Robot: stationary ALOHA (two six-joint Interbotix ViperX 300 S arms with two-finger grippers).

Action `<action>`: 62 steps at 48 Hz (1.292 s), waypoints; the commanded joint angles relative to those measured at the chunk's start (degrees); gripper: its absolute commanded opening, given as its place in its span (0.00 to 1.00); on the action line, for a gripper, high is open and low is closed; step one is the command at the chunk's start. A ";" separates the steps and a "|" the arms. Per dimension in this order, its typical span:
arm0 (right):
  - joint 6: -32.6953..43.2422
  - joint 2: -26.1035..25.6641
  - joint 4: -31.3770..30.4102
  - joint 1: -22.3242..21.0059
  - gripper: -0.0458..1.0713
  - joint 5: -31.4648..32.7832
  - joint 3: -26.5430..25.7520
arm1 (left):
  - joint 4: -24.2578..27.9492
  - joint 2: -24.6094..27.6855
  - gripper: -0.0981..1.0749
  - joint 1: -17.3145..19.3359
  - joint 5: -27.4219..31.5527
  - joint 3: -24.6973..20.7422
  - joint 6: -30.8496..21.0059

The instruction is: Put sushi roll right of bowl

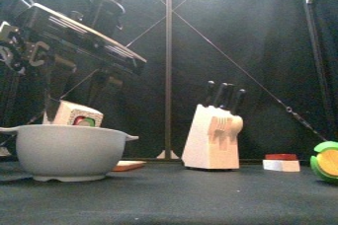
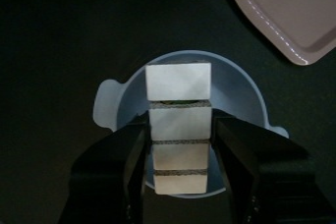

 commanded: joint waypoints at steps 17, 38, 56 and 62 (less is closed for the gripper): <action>0.26 -7.21 -3.87 1.93 0.57 1.58 -1.23 | 0.00 0.35 0.55 0.09 -0.44 -1.14 0.26; 9.05 -13.01 -14.59 6.33 0.57 13.54 4.39 | 0.09 0.35 0.55 0.18 -0.53 -1.32 0.35; 23.03 -22.06 -17.40 7.38 0.57 13.36 20.04 | 2.46 0.35 0.55 0.53 -0.44 -2.29 0.53; 29.00 -25.31 -17.58 7.65 0.57 11.34 26.46 | 3.60 0.35 0.55 0.88 -0.53 -3.16 0.44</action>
